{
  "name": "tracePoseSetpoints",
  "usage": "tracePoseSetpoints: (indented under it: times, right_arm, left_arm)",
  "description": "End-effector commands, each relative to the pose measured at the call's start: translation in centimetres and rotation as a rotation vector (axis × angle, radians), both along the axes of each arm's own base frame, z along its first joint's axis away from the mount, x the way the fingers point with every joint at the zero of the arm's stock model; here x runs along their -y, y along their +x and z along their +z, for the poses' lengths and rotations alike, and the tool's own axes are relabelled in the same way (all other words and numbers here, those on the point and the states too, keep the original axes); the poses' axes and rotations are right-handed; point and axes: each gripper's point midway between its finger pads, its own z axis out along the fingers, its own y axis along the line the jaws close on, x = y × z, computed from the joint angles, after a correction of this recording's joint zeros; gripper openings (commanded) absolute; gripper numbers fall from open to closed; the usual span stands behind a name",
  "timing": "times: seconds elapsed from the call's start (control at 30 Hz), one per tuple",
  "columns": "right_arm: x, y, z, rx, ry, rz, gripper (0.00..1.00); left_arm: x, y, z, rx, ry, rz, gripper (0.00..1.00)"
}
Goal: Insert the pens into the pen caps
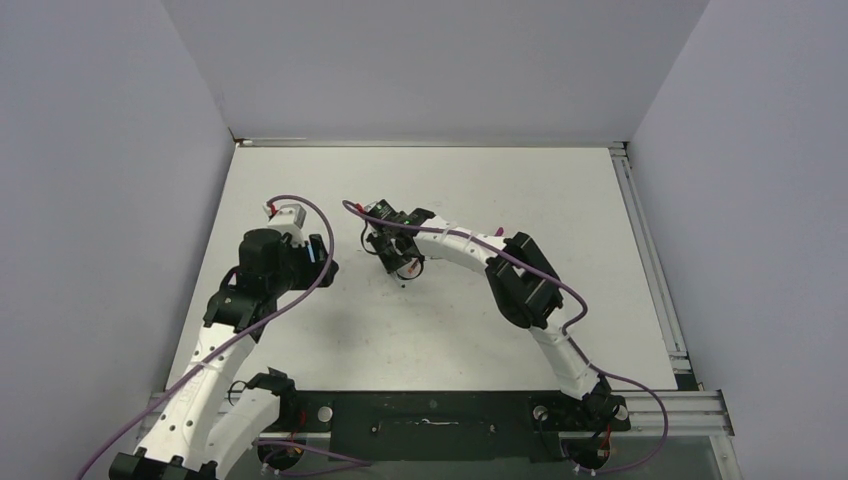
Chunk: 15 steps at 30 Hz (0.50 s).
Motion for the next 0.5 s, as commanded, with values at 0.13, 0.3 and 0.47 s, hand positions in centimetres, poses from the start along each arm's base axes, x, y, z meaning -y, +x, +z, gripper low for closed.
tracePoseSetpoints:
  times: [0.13,0.3,0.47]
  right_arm:
    - [0.0,0.8,11.0,0.119,0.262,-0.098,0.05]
    - [1.7,0.0,14.1,0.132,0.381,-0.142,0.05]
    - [3.0,-0.8,17.6,0.142,0.518,-0.167,0.05]
  left_arm:
    - [3.0,-0.7,2.7,0.081,-0.119,-0.139,0.57]
    - [5.7,-1.9,3.7,0.075,-0.241,-0.272,0.57]
    - [8.3,-3.0,5.0,0.079,-0.38,-0.4,0.58]
